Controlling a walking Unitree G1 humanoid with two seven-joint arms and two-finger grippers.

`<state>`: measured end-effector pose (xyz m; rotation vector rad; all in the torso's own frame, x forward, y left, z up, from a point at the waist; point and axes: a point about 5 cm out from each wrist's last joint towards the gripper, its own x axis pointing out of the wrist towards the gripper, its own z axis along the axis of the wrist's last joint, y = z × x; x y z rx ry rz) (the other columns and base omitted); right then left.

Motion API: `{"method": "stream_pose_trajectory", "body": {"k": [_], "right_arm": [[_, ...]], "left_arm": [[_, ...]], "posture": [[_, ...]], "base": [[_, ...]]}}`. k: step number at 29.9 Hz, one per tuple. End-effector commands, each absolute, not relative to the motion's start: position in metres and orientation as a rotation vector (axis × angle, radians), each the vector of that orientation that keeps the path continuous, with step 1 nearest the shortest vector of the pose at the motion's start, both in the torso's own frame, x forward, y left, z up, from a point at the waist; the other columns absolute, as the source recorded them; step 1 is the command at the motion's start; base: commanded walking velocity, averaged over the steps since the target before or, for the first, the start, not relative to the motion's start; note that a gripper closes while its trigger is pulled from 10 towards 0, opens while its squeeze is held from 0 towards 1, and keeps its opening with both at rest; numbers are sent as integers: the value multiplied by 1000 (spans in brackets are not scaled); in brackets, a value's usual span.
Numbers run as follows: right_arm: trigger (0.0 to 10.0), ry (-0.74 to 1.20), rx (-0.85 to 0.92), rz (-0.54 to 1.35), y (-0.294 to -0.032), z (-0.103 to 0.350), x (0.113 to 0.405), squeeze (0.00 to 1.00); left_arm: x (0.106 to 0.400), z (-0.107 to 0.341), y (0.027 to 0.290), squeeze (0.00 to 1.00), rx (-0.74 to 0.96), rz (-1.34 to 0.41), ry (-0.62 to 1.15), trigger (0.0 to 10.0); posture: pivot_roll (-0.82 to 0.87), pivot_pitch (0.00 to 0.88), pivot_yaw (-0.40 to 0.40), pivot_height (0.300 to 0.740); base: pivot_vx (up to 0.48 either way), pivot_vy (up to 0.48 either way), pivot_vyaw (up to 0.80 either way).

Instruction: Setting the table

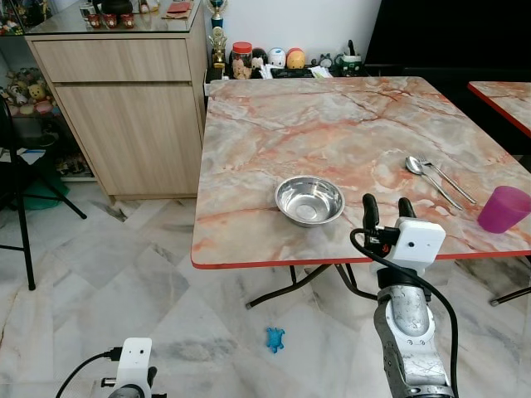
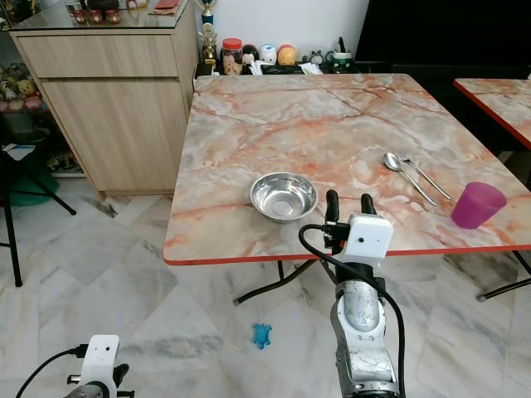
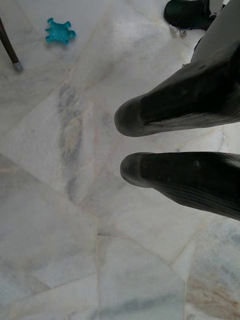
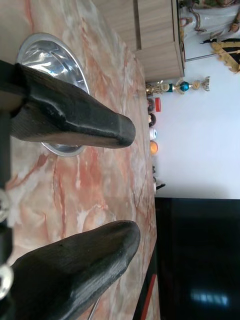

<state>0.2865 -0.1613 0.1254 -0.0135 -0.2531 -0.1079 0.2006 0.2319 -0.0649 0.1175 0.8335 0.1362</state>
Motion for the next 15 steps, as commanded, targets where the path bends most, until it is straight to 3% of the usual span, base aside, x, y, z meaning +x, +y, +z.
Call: {"method": "stream_pose_trajectory", "body": {"k": [1, 4, 7, 15], "right_arm": [[10000, -248, -24, -99, -160, 126, 287, 0], [10000, -254, -41, -86, -159, 126, 287, 0], [10000, -243, -31, -76, -157, 125, 288, 0], [10000, -242, -13, -76, -156, 124, 288, 0]], "left_arm": [[200, -66, 230, 0, 108, 133, 835, 10000], [200, -66, 230, 0, 109, 133, 836, 10000], [200, -66, 230, 0, 109, 133, 836, 10000], [200, -66, 230, 0, 109, 134, 838, 10000]], "posture": [[108, 0, -38, 740], [107, 0, -38, 740], [109, 0, -39, 740], [110, 0, -40, 740]], "base": [[274, 0, 0], [279, 0, 0], [282, 0, 602], [280, 0, 0]]}}
